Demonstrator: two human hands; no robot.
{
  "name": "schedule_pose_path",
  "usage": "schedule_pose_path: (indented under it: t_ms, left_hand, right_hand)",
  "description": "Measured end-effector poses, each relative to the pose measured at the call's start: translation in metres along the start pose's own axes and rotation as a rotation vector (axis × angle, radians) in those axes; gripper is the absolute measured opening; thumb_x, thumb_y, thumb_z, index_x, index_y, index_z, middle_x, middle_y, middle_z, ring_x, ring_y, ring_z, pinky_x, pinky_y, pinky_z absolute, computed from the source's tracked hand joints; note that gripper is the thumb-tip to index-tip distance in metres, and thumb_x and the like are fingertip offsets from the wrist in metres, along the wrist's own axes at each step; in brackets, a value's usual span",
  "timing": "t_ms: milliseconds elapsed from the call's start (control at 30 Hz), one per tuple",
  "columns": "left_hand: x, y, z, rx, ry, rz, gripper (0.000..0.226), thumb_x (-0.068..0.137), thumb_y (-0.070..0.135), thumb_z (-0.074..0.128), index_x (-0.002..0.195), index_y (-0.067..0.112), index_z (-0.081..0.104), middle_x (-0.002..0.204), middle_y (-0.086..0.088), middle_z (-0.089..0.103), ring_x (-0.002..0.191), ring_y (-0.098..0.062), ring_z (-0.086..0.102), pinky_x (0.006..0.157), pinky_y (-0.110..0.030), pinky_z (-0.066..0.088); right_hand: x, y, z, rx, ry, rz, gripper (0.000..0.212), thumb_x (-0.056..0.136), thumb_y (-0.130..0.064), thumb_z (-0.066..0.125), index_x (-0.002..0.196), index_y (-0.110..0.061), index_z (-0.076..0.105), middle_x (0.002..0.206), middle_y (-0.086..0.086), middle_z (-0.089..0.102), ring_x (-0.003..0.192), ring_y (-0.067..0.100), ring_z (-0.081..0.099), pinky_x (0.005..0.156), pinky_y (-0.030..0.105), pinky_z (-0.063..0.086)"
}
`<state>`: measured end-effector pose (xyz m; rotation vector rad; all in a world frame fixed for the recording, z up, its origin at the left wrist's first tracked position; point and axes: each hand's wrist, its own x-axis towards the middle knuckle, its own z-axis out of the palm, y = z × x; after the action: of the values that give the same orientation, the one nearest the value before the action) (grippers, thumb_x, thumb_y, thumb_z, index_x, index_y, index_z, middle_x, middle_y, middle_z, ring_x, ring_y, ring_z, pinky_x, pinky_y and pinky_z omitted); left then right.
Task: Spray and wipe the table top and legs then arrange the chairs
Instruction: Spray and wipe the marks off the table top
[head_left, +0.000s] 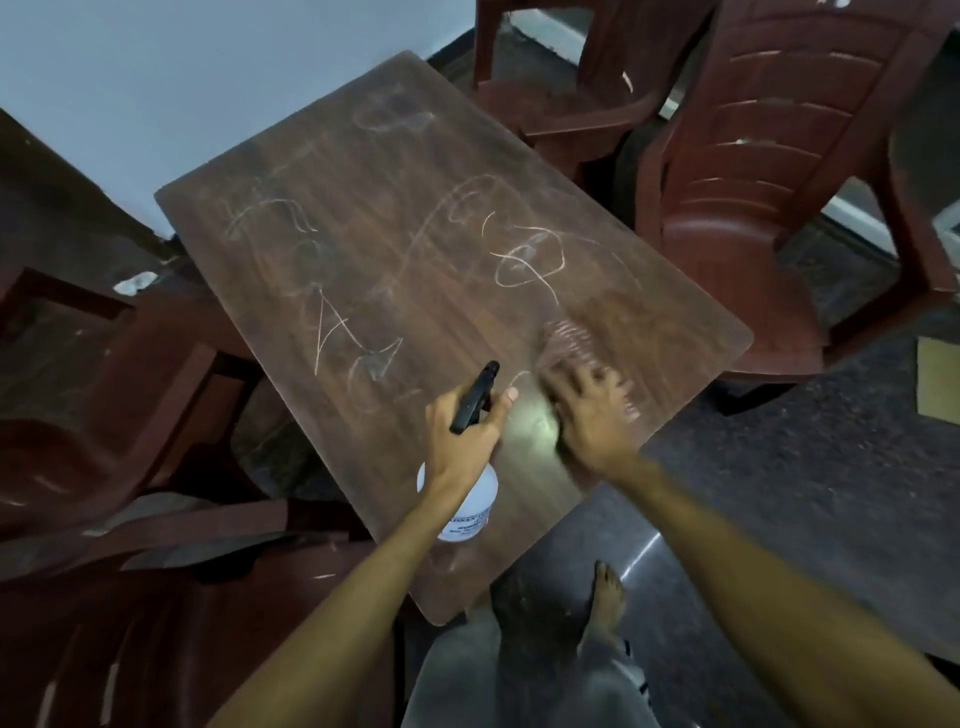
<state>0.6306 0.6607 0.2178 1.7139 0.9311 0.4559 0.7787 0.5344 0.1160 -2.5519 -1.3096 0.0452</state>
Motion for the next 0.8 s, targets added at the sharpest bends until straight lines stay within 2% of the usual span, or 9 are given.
schedule_pose_path:
  t_ms: [100, 133, 200, 267, 400, 500, 567, 667, 800]
  left_hand:
    - [-0.005, -0.004, -0.016, 0.020, -0.013, 0.013, 0.045, 0.089, 0.027, 0.080, 0.067, -0.004, 0.056, 0.060, -0.025, 0.053, 0.053, -0.016, 0.044, 0.052, -0.031, 0.041]
    - [-0.007, -0.004, -0.021, 0.023, -0.024, 0.009, 0.043, 0.090, 0.025, 0.079, 0.067, -0.003, 0.056, 0.059, -0.024, 0.053, 0.052, -0.014, 0.045, 0.050, -0.024, 0.040]
    - [-0.014, -0.004, -0.031, 0.005, -0.030, -0.012, 0.037, 0.091, 0.019, 0.078, 0.068, -0.002, 0.059, 0.057, -0.019, 0.051, 0.049, -0.009, 0.045, 0.048, -0.013, 0.039]
    - [-0.025, -0.009, -0.039, -0.009, -0.015, -0.012, 0.034, 0.091, 0.018, 0.078, 0.072, -0.006, 0.062, 0.060, -0.022, 0.054, 0.049, -0.011, 0.048, 0.047, -0.014, 0.041]
    - [-0.051, -0.024, -0.051, 0.049, 0.042, -0.002, 0.041, 0.090, 0.025, 0.079, 0.068, -0.004, 0.059, 0.060, -0.021, 0.058, 0.054, -0.032, 0.053, 0.052, -0.026, 0.043]
    - [-0.076, -0.028, -0.055, 0.049, 0.059, 0.000, 0.040, 0.089, 0.024, 0.080, 0.068, -0.003, 0.059, 0.061, -0.022, 0.057, 0.052, -0.025, 0.049, 0.053, -0.033, 0.044]
    - [-0.092, -0.036, -0.058, 0.051, 0.068, -0.022, 0.039, 0.089, 0.024, 0.080, 0.069, -0.004, 0.061, 0.059, -0.019, 0.056, 0.053, -0.018, 0.048, 0.053, -0.036, 0.044]
    - [-0.120, -0.044, -0.064, 0.034, 0.089, -0.043, 0.035, 0.089, 0.024, 0.080, 0.073, -0.003, 0.065, 0.059, -0.011, 0.057, 0.052, -0.010, 0.050, 0.053, -0.031, 0.045]
    - [-0.149, -0.055, -0.077, 0.046, 0.112, -0.053, 0.038, 0.089, 0.024, 0.081, 0.065, 0.004, 0.059, 0.053, -0.004, 0.052, 0.044, -0.004, 0.045, 0.049, -0.015, 0.036]
  right_hand:
    - [-0.041, -0.027, 0.007, 0.007, -0.218, -0.279, 0.050, 0.099, -0.043, 0.044, 0.148, -0.034, 0.043, 0.145, 0.008, 0.043, 0.105, 0.029, 0.041, 0.087, 0.044, 0.041]
    - [-0.033, -0.015, 0.005, 0.015, -0.203, -0.234, 0.049, 0.100, -0.047, 0.044, 0.147, -0.034, 0.045, 0.143, 0.010, 0.043, 0.105, 0.031, 0.042, 0.086, 0.046, 0.044]
    - [-0.008, 0.009, -0.003, 0.016, -0.138, 0.092, 0.048, 0.099, -0.047, 0.049, 0.145, -0.032, 0.047, 0.140, 0.013, 0.040, 0.106, 0.036, 0.039, 0.087, 0.051, 0.046]
    - [0.005, 0.018, -0.010, 0.011, -0.077, 0.283, 0.051, 0.097, -0.039, 0.056, 0.146, -0.026, 0.047, 0.139, 0.019, 0.039, 0.107, 0.039, 0.037, 0.090, 0.055, 0.045]
    - [-0.048, -0.064, 0.014, 0.024, -0.143, -0.102, 0.060, 0.093, -0.036, 0.058, 0.149, -0.028, 0.040, 0.144, 0.014, 0.038, 0.111, 0.032, 0.033, 0.092, 0.049, 0.045]
    - [-0.083, -0.077, 0.013, 0.085, -0.228, -0.323, 0.058, 0.090, -0.033, 0.048, 0.148, -0.033, 0.042, 0.140, 0.011, 0.041, 0.109, 0.028, 0.037, 0.086, 0.043, 0.043]
    - [-0.072, -0.050, 0.006, 0.121, -0.135, -0.154, 0.059, 0.082, -0.015, 0.060, 0.139, -0.026, 0.056, 0.132, 0.014, 0.046, 0.101, 0.030, 0.036, 0.084, 0.044, 0.047]
    - [-0.068, -0.027, 0.001, 0.087, -0.082, 0.152, 0.064, 0.080, -0.003, 0.066, 0.140, -0.024, 0.055, 0.135, 0.017, 0.042, 0.104, 0.037, 0.036, 0.090, 0.055, 0.047]
    - [-0.123, -0.078, 0.006, 0.108, -0.234, -0.039, 0.075, 0.084, -0.011, 0.072, 0.148, -0.035, 0.042, 0.143, 0.009, 0.031, 0.114, 0.030, 0.031, 0.095, 0.051, 0.048]
